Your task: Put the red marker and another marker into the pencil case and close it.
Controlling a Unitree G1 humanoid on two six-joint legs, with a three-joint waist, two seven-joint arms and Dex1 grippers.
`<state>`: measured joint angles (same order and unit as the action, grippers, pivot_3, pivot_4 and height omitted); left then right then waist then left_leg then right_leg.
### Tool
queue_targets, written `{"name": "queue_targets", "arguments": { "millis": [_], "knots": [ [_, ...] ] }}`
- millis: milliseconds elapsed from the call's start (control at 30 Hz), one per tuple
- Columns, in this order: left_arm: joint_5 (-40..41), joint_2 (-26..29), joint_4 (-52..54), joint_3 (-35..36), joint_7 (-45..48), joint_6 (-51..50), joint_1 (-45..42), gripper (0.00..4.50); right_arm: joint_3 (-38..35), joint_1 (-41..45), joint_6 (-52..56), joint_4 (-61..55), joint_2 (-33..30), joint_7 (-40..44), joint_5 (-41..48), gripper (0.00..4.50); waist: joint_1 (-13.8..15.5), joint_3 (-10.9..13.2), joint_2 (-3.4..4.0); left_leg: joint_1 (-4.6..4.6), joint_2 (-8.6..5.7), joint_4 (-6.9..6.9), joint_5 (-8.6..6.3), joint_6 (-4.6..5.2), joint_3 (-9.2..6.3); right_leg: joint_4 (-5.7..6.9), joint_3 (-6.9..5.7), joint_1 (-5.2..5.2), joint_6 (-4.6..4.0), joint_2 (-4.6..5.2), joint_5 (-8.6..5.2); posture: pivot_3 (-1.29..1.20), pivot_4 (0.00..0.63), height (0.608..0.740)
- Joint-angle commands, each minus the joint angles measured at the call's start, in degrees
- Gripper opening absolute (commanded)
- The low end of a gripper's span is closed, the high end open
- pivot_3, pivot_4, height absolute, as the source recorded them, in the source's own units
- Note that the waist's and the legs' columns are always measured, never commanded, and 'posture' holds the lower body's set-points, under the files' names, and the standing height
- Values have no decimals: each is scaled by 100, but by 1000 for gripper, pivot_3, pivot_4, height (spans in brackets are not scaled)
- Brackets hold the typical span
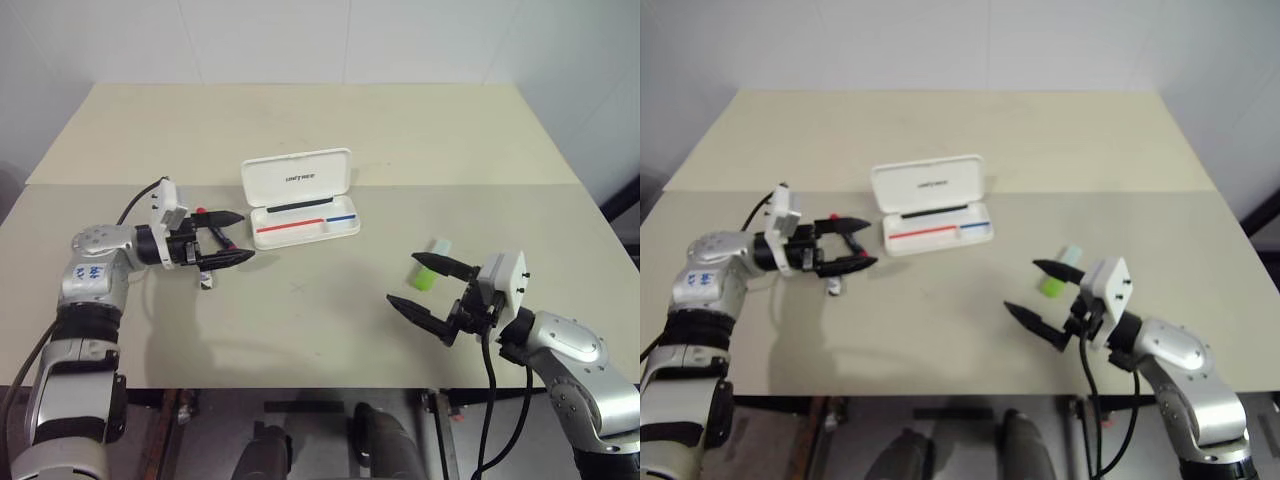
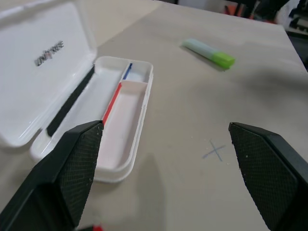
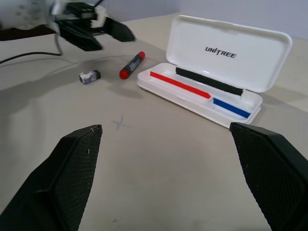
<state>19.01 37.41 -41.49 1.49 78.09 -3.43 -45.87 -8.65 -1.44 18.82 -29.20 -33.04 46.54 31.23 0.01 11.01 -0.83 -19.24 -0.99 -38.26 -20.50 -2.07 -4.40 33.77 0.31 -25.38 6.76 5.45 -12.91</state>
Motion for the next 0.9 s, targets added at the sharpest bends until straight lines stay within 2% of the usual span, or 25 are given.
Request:
{"name": "queue_targets", "arguments": {
  "millis": [33, 433, 900],
  "knots": [
    [-338, -196, -704, -172, 257, 457, -486, 4449, -180, -130, -78, -347, 52, -259, 33, 4500, -6, -1, -4, 0, -1, -2, -1, 2, 5, 0, 4, 0, 3, 0, 2, 0, 150, 740],
    [-1401, -610, -2371, -537, 148, 1264, -1397, 4449, -283, -719, -220, -745, 184, -788, -110, 4500, -3, 0, -15, -2, -5, -18, -6, 15, 17, 0, 16, 0, 14, 1, 8, 0, 150, 740],
    [-2383, -863, -3012, -965, -243, 1358, -1666, 4449, -372, -941, -256, -905, 147, -992, -72, 4500, -11, -1, -19, -2, -6, -70, -21, 43, 25, 9, 26, 14, 24, 0, 18, 0, 150, 740]
  ]
}}
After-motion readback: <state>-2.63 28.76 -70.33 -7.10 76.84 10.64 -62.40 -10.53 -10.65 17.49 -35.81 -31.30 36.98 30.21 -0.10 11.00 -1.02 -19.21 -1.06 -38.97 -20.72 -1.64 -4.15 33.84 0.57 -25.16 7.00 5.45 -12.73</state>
